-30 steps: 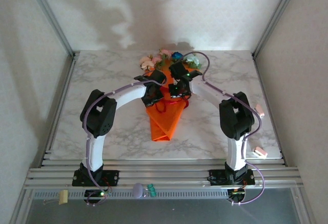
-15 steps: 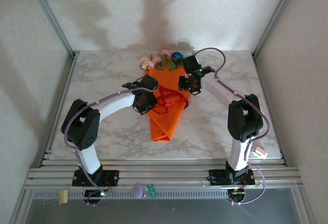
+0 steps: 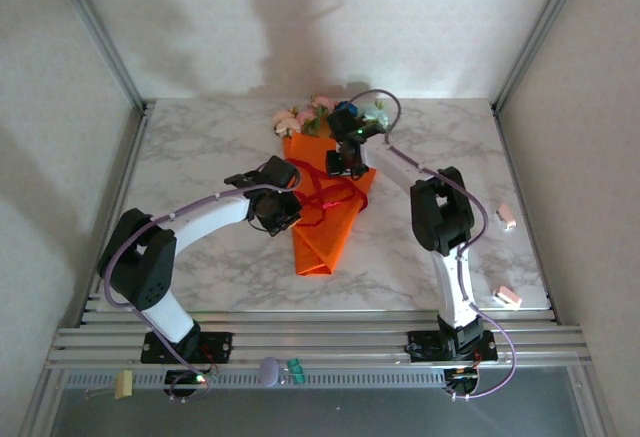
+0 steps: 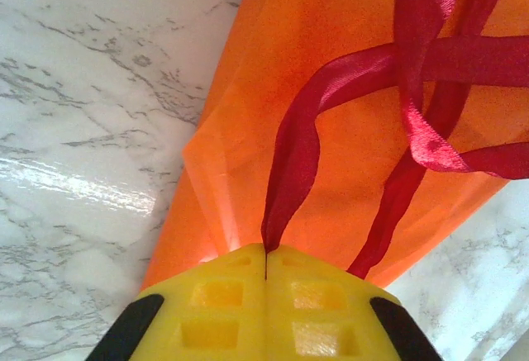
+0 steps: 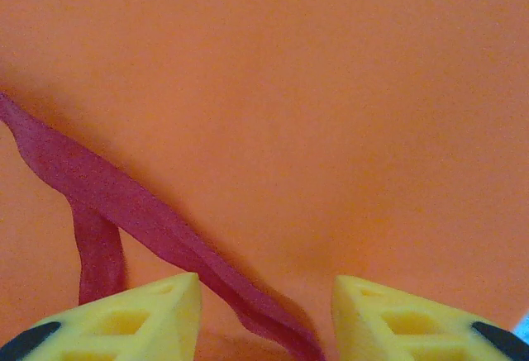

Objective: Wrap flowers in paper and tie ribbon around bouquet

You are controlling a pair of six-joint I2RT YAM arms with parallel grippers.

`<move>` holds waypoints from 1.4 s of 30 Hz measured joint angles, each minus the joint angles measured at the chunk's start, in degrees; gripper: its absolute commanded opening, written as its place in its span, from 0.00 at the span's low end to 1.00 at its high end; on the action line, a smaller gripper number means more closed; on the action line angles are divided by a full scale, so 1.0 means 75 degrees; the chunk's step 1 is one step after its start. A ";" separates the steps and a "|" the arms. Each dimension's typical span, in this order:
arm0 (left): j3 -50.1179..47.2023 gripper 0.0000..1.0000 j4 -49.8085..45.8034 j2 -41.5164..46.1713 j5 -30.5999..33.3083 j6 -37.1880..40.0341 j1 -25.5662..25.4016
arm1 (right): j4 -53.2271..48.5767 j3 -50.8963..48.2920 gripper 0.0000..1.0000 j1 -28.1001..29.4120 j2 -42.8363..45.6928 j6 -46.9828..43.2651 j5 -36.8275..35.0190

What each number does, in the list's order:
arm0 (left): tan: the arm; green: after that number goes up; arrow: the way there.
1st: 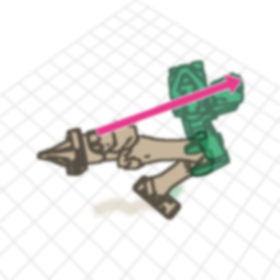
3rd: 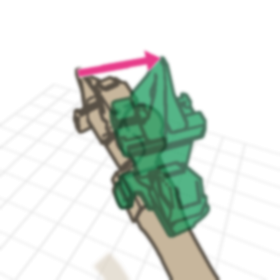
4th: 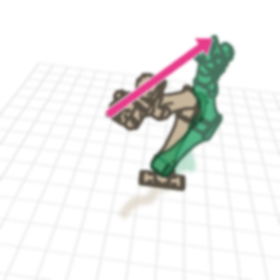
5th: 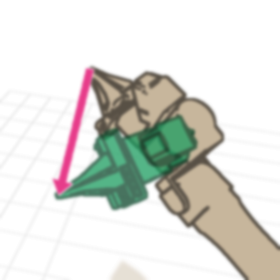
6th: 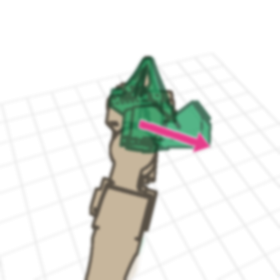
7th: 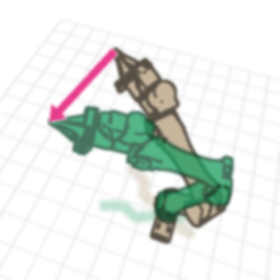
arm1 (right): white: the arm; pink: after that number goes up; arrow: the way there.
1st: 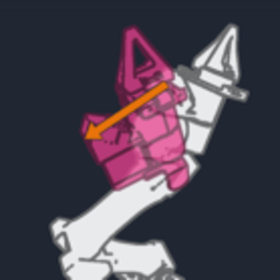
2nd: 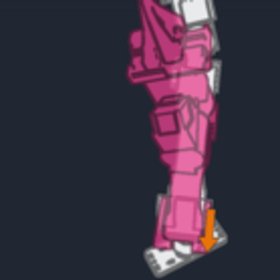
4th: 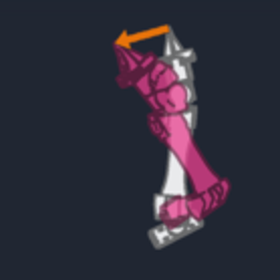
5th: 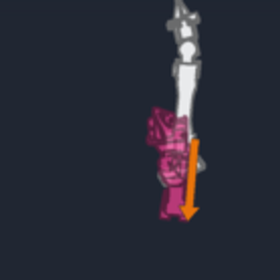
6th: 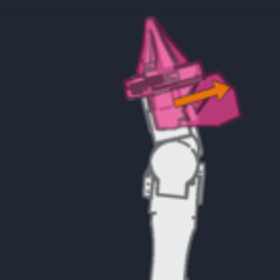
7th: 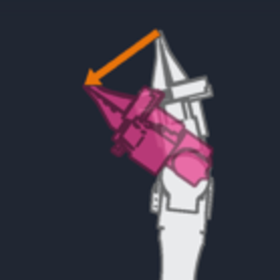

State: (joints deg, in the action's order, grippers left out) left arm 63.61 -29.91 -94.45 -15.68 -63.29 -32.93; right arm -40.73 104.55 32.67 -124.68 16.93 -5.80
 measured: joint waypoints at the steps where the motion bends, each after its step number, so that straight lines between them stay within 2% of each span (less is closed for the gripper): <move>1: -0.0009 0.00 0.0000 0.0006 -0.0003 -0.0006 0.0000 | -0.0023 0.0067 0.47 0.0085 -0.0085 -0.0125 -0.0117; 10: -0.0015 0.00 0.0050 0.0105 -0.0035 -0.0058 0.0000 | -0.0157 0.0108 0.47 0.0248 -0.0236 -0.0726 -0.0866; 15: -0.0015 0.00 0.0050 0.0105 -0.0090 -0.0058 0.0000 | -0.0280 0.0108 0.39 0.0242 -0.0268 -0.0769 -0.0991; 22: -0.0015 0.00 0.0047 0.0105 -0.0119 -0.0058 0.0000 | -0.0405 0.0108 0.16 0.0242 -0.0545 -0.0708 -0.1032; 25: -0.0015 0.00 0.0044 0.0105 -0.0122 -0.0061 0.0000 | -0.0452 0.0108 0.12 0.0242 -0.0551 -0.0664 -0.1067; 27: -0.0015 0.00 0.0044 0.0119 -0.0122 -0.0082 0.0000 | -0.0458 0.0108 0.17 0.0230 -0.0551 -0.0627 -0.1084; 28: -0.0015 0.00 0.0044 0.0131 -0.0122 -0.0087 0.0000 | -0.0463 0.0108 0.24 0.0227 -0.0551 -0.0606 -0.1081; 31: -0.0015 0.00 0.0044 0.0163 -0.0122 -0.0111 0.0000 | -0.0431 0.0076 0.34 0.0227 -0.0516 -0.0551 -0.1055; 42: -0.0015 0.00 0.0047 0.0189 -0.0131 -0.0140 0.0000 | -0.0248 -0.0609 0.43 0.0227 0.0134 -0.0513 -0.0577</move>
State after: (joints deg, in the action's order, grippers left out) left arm 63.51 -29.56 -93.03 -16.67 -64.34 -32.93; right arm -42.59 99.98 34.37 -123.68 13.08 -10.13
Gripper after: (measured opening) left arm 0.044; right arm 0.420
